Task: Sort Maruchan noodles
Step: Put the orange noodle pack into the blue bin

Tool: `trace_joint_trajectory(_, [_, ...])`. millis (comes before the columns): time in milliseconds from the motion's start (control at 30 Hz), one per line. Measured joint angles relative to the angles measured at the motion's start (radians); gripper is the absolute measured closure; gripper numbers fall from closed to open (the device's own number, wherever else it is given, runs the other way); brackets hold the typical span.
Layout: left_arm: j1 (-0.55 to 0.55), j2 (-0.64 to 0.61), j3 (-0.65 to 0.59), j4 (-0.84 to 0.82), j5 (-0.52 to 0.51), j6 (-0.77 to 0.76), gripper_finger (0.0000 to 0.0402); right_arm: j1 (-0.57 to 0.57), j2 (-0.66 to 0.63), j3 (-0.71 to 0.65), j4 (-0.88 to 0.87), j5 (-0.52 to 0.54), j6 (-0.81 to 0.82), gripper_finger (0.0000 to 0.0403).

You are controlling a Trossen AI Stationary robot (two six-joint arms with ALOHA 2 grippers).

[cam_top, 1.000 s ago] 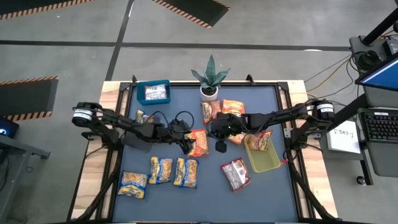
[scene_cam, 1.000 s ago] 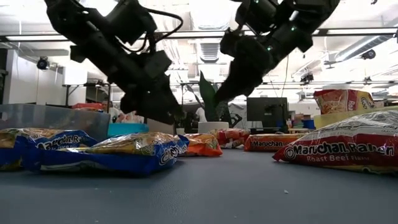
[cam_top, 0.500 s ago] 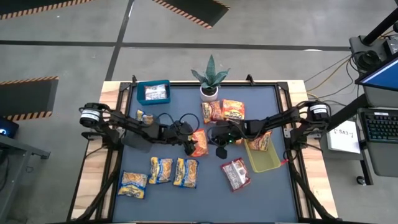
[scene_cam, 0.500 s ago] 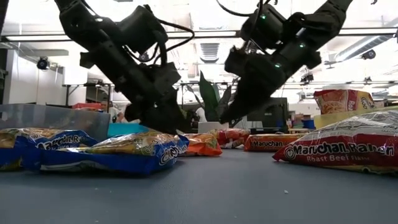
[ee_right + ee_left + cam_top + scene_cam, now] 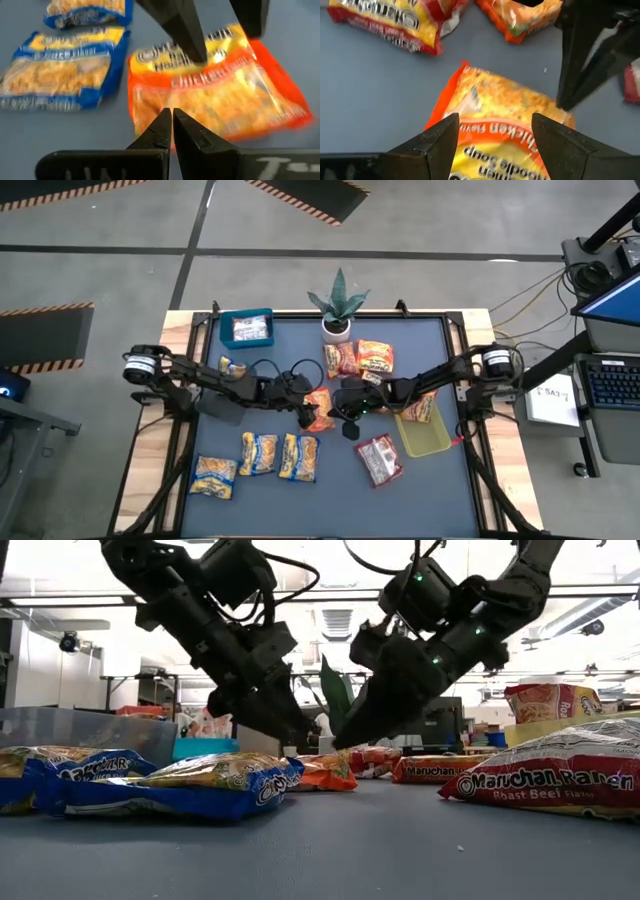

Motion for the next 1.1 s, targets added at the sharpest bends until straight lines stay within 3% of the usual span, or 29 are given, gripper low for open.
trace_joint_trajectory(267, [-0.001, -0.029, -0.001, -0.056, 0.0, -0.029, 0.0169, -0.001, 0.086, 0.03, 0.019, 0.013, -0.005, 0.0394])
trace_joint_trajectory(700, [-0.027, -0.115, -0.001, -0.229, 0.005, -0.176, 0.0169, -0.004, 0.093, 0.024, -0.092, 0.044, -0.006, 0.0394])
trace_joint_trajectory(1100, [-0.009, -0.126, -0.001, -0.262, -0.055, -0.423, 0.015, -0.004, 0.102, 0.022, -0.088, 0.05, -0.014, 0.0394])
